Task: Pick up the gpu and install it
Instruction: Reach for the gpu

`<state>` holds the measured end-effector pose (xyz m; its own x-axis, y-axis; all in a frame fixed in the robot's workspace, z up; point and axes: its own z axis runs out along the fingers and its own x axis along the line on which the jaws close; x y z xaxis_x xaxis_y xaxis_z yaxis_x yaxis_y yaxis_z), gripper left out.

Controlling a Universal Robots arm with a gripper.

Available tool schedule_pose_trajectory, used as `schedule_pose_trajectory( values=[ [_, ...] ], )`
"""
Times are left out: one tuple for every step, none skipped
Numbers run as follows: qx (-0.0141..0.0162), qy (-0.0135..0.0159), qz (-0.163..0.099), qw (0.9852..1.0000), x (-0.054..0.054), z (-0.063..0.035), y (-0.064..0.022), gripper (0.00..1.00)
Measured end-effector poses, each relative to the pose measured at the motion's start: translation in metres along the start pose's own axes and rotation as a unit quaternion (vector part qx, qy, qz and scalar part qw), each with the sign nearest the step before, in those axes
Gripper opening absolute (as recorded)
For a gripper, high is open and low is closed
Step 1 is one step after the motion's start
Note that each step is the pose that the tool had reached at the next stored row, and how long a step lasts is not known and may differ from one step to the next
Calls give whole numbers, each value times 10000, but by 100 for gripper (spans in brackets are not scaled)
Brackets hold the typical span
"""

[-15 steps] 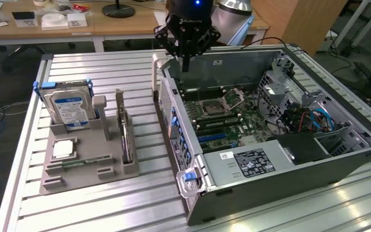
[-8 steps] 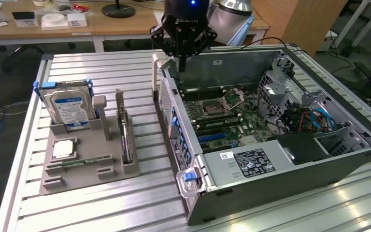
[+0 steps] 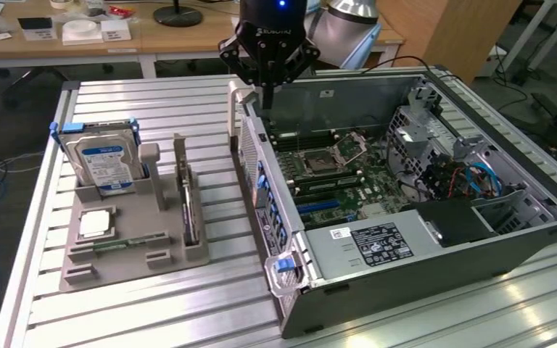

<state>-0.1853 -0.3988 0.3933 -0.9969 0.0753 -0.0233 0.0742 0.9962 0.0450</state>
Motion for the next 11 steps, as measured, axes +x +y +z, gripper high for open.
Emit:
schedule_pose_trajectory(
  values=[
    [0, 0, 0, 10000, 10, 0, -1, 11],
    [0, 0, 0, 10000, 20, 0, -2, 11],
    [0, 0, 0, 10000, 31, 0, -3, 11],
    [0, 0, 0, 10000, 41, -1, -3, 11],
    [0, 0, 0, 10000, 51, -1, -4, 11],
    [0, 0, 0, 10000, 61, -2, -5, 11],
    [0, 0, 0, 10000, 71, -2, -5, 11],
    [0, 0, 0, 10000, 82, -2, -6, 11],
    [0, 0, 0, 10000, 92, -2, -7, 11],
    [0, 0, 0, 10000, 102, -3, -8, 11],
    [0, 0, 0, 10000, 112, -3, -8, 11]
  ],
)
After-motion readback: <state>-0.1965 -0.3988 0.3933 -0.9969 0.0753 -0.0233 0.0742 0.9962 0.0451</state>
